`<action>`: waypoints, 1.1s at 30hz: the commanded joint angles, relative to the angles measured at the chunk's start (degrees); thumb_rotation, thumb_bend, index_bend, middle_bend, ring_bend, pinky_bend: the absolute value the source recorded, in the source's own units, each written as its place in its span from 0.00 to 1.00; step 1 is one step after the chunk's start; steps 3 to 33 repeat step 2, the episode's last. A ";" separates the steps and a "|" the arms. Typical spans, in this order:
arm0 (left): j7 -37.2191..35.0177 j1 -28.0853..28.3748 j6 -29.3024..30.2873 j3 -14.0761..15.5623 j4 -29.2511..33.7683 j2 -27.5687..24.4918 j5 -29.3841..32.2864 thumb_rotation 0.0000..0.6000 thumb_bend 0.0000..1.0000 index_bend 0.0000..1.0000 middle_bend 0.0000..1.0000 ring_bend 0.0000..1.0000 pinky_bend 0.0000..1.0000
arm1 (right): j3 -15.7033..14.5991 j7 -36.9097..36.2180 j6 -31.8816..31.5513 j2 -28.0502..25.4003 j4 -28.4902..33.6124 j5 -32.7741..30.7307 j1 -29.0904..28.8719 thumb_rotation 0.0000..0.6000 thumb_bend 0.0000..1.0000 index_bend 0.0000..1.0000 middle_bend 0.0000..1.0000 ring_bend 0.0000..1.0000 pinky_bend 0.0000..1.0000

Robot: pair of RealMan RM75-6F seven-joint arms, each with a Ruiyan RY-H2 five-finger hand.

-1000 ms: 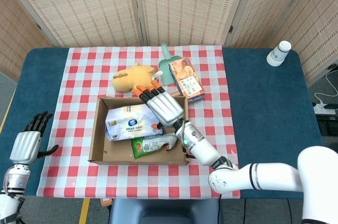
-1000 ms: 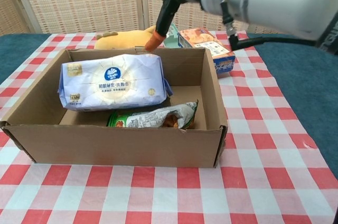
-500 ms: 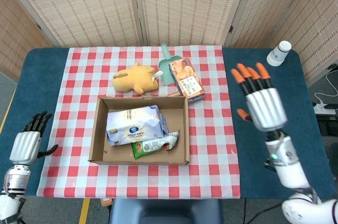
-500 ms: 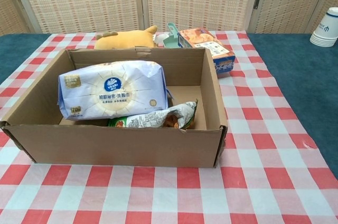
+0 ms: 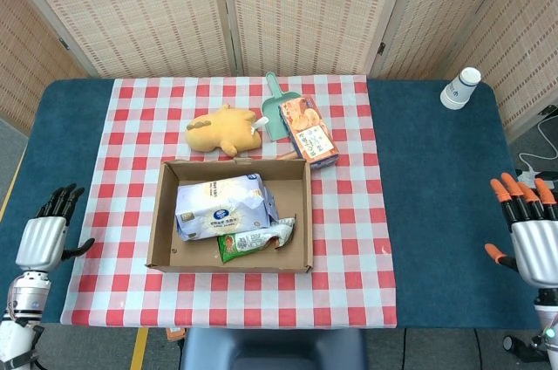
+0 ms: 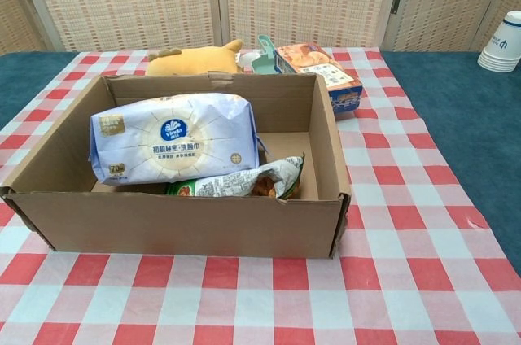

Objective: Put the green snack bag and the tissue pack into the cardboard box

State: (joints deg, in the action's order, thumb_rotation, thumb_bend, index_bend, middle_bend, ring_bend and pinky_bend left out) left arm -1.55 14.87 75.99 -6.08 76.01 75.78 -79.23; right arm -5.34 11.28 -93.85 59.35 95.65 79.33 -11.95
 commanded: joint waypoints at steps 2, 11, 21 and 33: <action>0.12 0.21 0.04 0.02 0.26 0.16 -0.38 1.00 0.19 0.10 0.01 0.00 0.22 | 0.26 -2.54 2.74 2.10 -2.37 -0.69 1.42 1.00 0.00 0.00 0.00 0.00 0.00; 0.12 0.21 0.04 0.02 0.26 0.16 -0.38 1.00 0.19 0.10 0.01 0.00 0.22 | 0.26 -2.54 2.74 2.10 -2.37 -0.69 1.42 1.00 0.00 0.00 0.00 0.00 0.00; 0.12 0.21 0.04 0.02 0.26 0.16 -0.38 1.00 0.19 0.10 0.01 0.00 0.22 | 0.26 -2.54 2.74 2.10 -2.37 -0.69 1.42 1.00 0.00 0.00 0.00 0.00 0.00; 0.12 0.21 0.04 0.02 0.26 0.16 -0.38 1.00 0.19 0.10 0.01 0.00 0.22 | 0.26 -2.54 2.74 2.10 -2.37 -0.69 1.42 1.00 0.00 0.00 0.00 0.00 0.00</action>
